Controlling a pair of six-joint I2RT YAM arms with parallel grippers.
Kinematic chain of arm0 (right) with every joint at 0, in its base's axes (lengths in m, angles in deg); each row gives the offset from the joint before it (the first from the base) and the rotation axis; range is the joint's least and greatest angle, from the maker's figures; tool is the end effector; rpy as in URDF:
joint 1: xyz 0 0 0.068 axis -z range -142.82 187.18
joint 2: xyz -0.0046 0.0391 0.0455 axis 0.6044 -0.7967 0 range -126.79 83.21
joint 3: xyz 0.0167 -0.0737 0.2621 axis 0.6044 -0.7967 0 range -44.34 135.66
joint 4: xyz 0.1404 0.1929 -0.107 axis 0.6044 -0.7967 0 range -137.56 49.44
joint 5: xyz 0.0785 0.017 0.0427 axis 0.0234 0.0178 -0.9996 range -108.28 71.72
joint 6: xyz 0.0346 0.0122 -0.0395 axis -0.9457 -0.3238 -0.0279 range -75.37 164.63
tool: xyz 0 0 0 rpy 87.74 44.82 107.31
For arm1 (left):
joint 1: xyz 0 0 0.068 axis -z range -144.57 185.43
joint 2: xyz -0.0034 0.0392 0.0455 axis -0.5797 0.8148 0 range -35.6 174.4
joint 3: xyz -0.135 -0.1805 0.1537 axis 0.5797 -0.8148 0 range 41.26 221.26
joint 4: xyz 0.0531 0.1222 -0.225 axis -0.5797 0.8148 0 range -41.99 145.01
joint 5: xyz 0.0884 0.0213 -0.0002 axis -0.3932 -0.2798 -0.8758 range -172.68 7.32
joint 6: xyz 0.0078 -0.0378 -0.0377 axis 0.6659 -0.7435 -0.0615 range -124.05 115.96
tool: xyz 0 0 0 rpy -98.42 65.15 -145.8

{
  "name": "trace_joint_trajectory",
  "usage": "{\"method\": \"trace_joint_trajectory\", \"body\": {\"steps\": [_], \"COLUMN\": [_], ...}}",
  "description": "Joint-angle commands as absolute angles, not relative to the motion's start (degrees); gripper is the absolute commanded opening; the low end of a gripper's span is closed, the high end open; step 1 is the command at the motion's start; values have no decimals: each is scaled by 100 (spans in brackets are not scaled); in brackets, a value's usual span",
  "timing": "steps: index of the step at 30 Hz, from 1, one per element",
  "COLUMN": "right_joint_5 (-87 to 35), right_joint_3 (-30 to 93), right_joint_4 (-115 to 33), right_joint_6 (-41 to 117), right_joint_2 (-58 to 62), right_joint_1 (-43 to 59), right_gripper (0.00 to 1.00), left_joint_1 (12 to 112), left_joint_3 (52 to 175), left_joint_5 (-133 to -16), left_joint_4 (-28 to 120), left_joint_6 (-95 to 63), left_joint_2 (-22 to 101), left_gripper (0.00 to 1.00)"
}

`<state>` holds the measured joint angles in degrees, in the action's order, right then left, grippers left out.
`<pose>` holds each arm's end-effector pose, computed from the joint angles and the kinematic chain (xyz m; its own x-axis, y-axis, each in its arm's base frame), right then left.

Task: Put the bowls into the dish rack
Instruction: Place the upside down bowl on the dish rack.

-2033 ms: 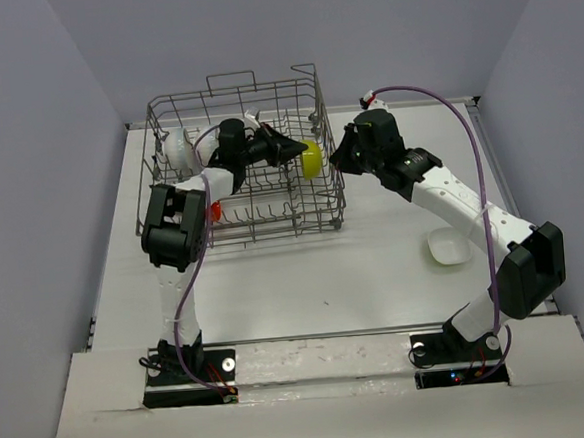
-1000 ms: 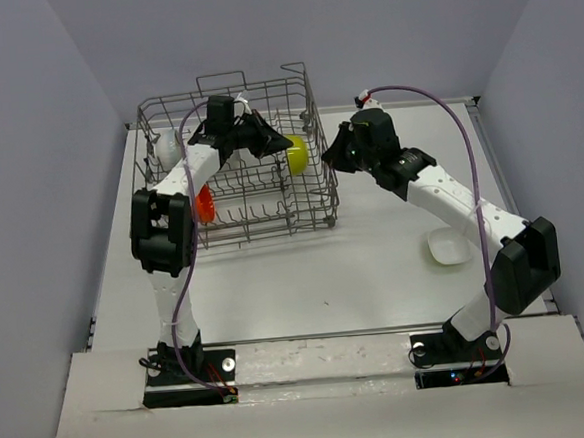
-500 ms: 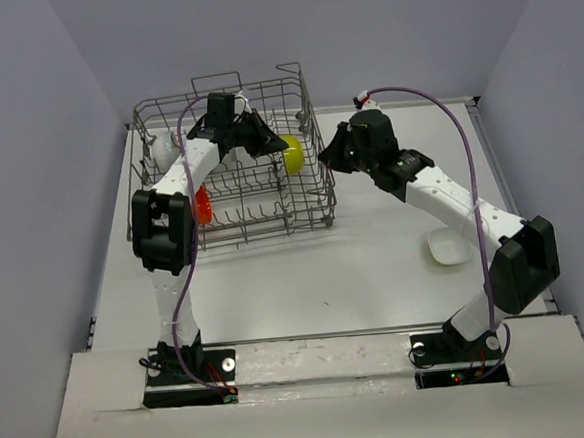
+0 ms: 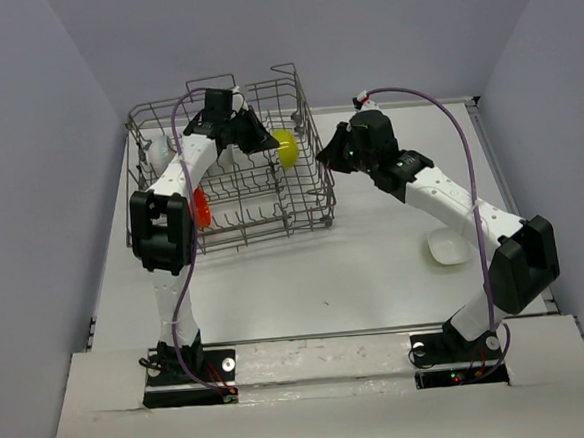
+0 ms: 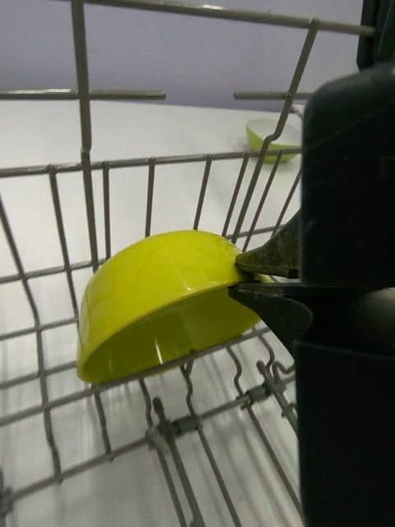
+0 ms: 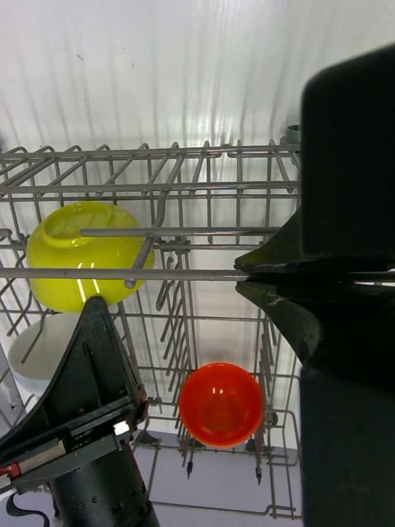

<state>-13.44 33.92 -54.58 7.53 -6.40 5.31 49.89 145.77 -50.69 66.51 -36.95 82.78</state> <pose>0.3150 0.1924 0.3412 -0.5686 0.3542 -0.7424 -0.1486 0.8435 0.5162 0.4657 -0.1395 0.2894 -0.7858 -0.2732 -0.5549 0.2598 0.6684 -0.6970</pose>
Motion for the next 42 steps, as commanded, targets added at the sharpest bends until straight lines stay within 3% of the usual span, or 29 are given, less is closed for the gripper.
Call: {"method": "trace_joint_trajectory", "body": {"steps": [1,23,32,35,42], "right_joint_5": [-1151,-1177,-1125,-1133,-1090], "right_joint_3": [3178,3134,3292,3423,3916], "right_joint_4": [-6121,-6112,-6139,-6217,-6490], "right_joint_6": [1202,1167,1229,1246,1316], "right_joint_2": [-794,-776,-715,-706,-609], "right_joint_1": [616,616,616,616,616], "right_gripper": [1,1,1,1,43], "left_joint_1": [4466,4510,4887,4958,5019], "left_joint_3": [14726,15077,15930,15781,15078], "left_joint_5": [-6659,-6871,-7046,-7134,-7178], "left_joint_4": [7543,7710,7860,7711,7193], "left_joint_6": [-2936,-2813,-2576,-2532,-2558], "left_joint_2": [8199,7980,7278,6987,6249], "left_gripper": [0,0,34,39,41]}}
